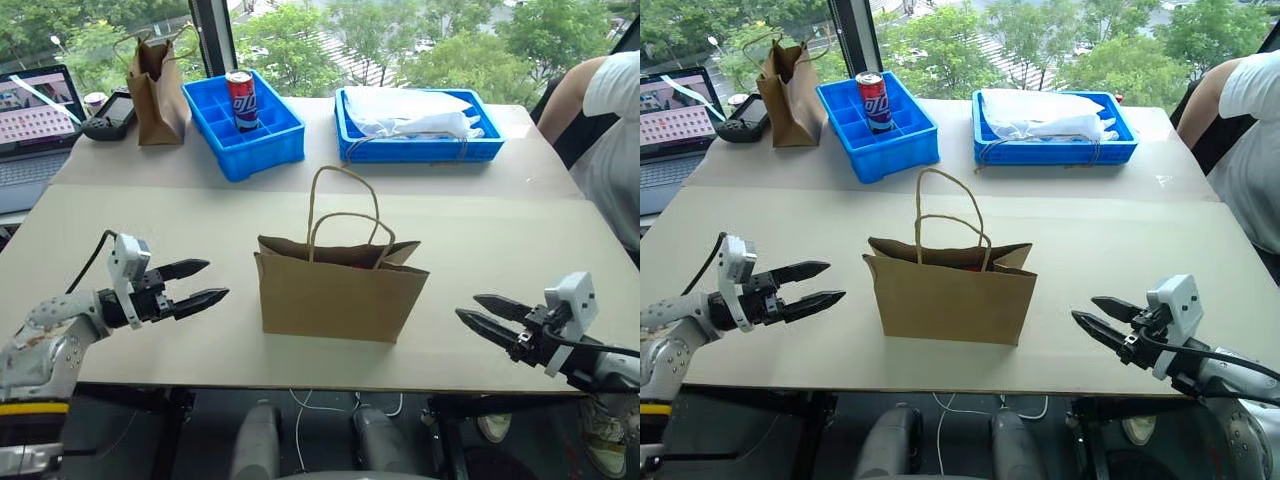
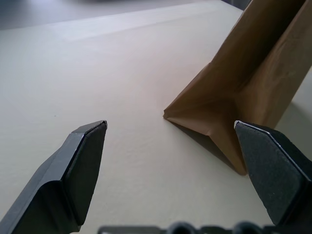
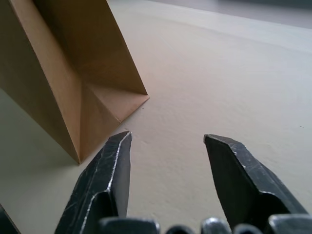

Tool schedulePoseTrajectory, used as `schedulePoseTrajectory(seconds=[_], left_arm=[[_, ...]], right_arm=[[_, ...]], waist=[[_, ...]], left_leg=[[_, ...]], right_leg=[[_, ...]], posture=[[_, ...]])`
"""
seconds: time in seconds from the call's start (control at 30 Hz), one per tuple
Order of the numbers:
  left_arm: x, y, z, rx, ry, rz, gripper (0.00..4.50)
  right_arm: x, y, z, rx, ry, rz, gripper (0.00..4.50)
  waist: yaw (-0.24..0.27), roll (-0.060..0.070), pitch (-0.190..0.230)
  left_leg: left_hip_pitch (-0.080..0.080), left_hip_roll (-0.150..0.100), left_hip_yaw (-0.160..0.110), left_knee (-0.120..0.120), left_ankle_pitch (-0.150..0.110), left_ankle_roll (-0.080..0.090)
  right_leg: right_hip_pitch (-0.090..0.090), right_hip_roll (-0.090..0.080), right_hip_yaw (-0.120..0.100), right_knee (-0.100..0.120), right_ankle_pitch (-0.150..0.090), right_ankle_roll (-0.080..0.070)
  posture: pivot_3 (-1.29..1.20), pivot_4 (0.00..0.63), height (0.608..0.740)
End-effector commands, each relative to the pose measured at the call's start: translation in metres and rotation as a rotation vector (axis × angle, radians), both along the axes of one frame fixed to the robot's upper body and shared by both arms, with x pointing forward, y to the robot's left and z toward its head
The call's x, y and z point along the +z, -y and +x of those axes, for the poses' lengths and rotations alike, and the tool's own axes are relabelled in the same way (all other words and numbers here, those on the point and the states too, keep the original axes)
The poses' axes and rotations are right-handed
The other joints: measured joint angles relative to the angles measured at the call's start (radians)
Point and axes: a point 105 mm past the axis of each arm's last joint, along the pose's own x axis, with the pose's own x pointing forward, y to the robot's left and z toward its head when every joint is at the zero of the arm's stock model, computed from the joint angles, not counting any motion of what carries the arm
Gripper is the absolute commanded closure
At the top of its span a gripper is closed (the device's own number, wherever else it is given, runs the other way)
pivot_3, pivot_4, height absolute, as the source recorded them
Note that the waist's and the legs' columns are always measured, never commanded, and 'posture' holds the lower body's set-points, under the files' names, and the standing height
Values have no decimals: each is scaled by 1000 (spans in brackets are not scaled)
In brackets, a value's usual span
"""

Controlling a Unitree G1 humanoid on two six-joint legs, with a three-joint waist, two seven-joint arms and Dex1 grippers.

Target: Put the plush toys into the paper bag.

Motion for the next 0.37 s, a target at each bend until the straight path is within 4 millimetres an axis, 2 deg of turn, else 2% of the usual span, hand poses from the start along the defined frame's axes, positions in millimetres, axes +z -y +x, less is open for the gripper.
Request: schedulePoseTrajectory(seconds=[0.03, 0.07, 0.23, 0.37], left_arm=[[5, 4, -8, 32, 51, 6, 0], [4, 5, -9, 37, 51, 10, 0], [-6, 5, -6, 81, 48, 40, 0], [-4, 7, -2, 78, 87, 44, 0]], right_arm=[[5, 2, -4, -22, 57, -13, 371], [4, 2, -4, -23, 57, -13, 85], [6, 4, -4, -42, 78, -22, 85], [12, 9, 0, -66, 116, -55, 85]], waist=[[-1, 0, 0], [-1, 0, 0], [0, 0, 0], [0, 0, 0]], left_leg=[[0, 0, 0, 0, 0, 0], [0, 0, 0, 0, 0, 0], [1, 0, 0, 1, 0, 0], [1, 0, 0, 1, 0, 0]], right_leg=[[0, 0, 0, 0, 0, 0], [0, 0, 0, 0, 0, 0], [1, 0, 0, 0, 0, 0], [1, 0, 0, 0, 0, 0]], posture=[[0, 150, 665], [0, 150, 665], [0, 150, 665], [0, 150, 665]])
